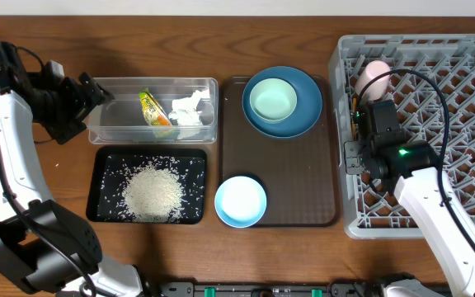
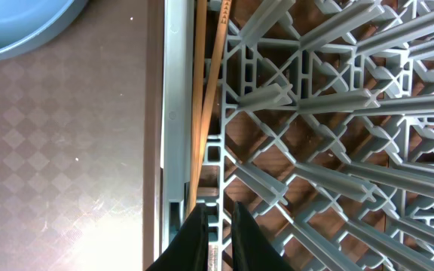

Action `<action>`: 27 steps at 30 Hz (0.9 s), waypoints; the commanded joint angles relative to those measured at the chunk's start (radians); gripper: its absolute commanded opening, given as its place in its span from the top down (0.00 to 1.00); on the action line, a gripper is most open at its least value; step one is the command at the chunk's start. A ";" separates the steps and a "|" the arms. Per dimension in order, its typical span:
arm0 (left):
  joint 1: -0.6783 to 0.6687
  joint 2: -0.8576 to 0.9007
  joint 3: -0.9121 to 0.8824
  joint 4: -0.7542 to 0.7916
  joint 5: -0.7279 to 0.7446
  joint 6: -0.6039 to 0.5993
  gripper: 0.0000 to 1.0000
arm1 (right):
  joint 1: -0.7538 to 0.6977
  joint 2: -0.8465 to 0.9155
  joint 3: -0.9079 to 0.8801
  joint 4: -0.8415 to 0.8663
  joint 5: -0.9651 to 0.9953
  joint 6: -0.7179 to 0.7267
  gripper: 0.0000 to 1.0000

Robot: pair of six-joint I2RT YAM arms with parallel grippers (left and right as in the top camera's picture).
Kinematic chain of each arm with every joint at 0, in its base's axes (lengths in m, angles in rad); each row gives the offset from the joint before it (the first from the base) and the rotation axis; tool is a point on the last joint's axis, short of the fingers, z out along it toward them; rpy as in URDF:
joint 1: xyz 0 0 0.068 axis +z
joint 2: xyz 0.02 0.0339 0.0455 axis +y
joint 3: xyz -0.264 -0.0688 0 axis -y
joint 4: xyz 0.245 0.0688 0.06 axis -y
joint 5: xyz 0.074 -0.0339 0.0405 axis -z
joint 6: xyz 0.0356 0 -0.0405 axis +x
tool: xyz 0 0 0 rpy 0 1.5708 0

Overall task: Sort waste into correct bins and load items into the dishwasher rack
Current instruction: 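Place the second chopstick into the rack and open the right gripper, then move the right gripper to the green bowl rim and grasp it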

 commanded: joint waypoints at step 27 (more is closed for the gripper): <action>0.003 -0.016 0.024 -0.005 0.001 0.006 0.04 | 0.085 0.199 0.000 0.491 -0.394 0.084 0.58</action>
